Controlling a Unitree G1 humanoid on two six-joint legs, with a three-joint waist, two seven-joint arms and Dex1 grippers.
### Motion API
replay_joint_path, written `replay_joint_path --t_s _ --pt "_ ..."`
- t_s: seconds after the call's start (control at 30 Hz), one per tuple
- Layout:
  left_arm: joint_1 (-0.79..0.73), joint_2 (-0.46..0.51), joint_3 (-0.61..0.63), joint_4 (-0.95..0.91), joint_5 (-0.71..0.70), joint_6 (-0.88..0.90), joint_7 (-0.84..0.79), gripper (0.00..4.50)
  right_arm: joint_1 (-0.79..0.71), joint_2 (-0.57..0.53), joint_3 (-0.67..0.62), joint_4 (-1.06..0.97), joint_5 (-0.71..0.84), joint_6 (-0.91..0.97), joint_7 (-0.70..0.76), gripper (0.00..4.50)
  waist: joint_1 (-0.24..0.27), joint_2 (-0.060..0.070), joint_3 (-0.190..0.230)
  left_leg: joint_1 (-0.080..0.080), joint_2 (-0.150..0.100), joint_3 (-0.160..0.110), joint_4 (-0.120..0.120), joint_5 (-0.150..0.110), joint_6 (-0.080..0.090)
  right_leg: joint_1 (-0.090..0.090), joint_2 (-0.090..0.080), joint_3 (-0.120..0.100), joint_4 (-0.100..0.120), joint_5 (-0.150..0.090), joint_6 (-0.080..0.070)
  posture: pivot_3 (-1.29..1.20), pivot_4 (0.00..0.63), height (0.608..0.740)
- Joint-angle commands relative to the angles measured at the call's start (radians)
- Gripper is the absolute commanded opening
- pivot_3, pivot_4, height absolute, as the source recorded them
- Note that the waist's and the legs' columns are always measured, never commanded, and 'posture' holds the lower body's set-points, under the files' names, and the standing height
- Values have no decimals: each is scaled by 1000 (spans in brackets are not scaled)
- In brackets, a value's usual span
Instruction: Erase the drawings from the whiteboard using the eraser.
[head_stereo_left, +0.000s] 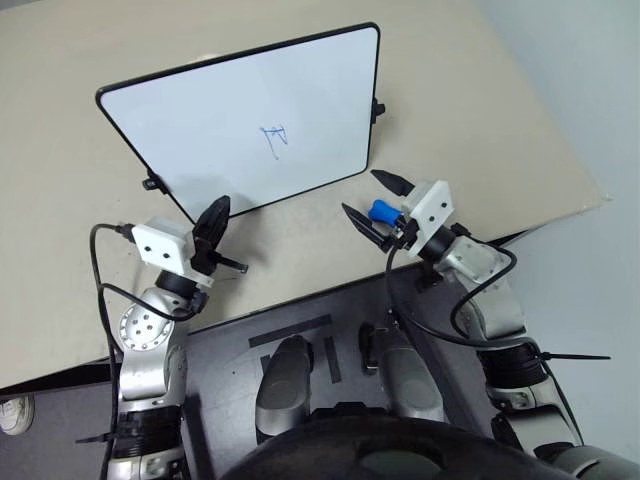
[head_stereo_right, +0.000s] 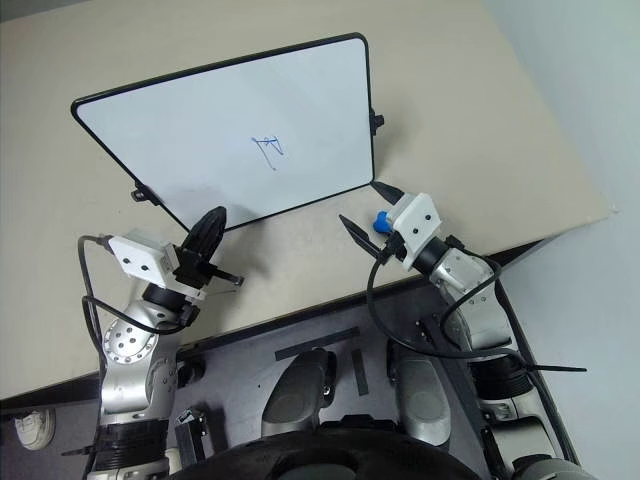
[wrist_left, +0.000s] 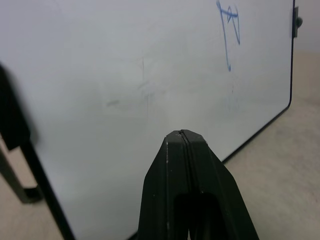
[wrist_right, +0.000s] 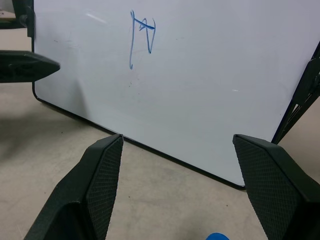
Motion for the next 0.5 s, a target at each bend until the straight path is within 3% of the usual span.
replay_joint_path --t_s 0.03,0.5 --pt "-13 9 3 -34 -11 0 -13 0 7 -1 -5 -52 -1 -18 -14 3702 0 0 0 0 0 0 0 0 0 0 0 0 0 0 0 0 150 740" --pt "28 -18 19 -67 9 -15 17 0 -27 -30 19 -36 -3 -16 37 3702 -2 0 0 0 0 0 -1 0 0 -1 0 0 0 -1 0 0 150 740"
